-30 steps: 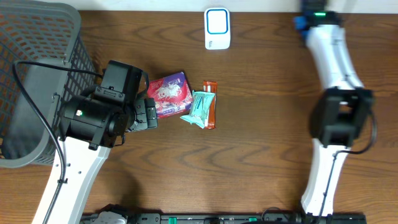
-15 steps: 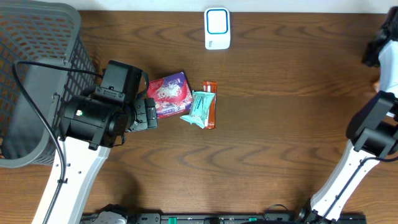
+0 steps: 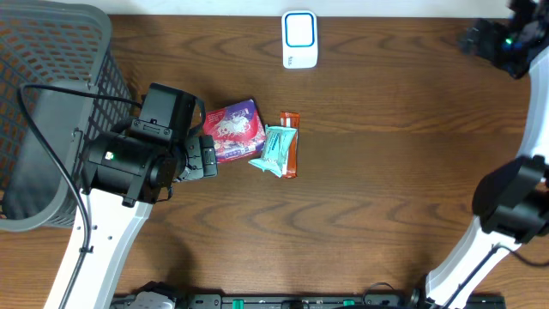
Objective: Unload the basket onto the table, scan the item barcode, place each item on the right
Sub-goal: 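Swing the tissue pack to the table's right edge and release, then reach the right gripper to the green wipes pack and grasp it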
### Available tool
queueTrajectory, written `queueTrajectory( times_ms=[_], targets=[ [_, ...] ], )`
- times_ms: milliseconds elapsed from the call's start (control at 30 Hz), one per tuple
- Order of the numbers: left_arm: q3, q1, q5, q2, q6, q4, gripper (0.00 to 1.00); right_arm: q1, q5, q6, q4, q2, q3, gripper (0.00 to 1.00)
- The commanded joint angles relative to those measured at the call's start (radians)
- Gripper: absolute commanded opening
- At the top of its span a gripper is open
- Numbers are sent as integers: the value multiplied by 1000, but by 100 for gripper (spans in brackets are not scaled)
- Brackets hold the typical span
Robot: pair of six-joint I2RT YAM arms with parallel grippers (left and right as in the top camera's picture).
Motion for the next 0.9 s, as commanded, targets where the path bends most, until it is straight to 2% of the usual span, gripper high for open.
queueTrajectory(
  times_ms=[0,200,300,400,600,800,867],
  targets=[
    [-5,5,-3,2,2,-4,98,92,-350,-1,-93,-5,-1,86],
    [-5,5,-3,2,2,-4,98,308,-273,-8,-272,46,-22,74],
    [-5,5,-3,2,2,-4,98,420,-184,-7,-319,85,-26,72],
    [-5,5,-3,2,2,-4,98,521,-144,-7,-330,128,-26,67],
    [-5,5,-3,2,2,-4,98,669,-142,31,-309,209,-26,63],
    [-5,5,-3,2,2,-5,98,748,-28,161,-314,300,-26,62],
    [-5,5,-3,2,2,-4,98,761,-48,166,-311,336,-26,56]
  ],
)
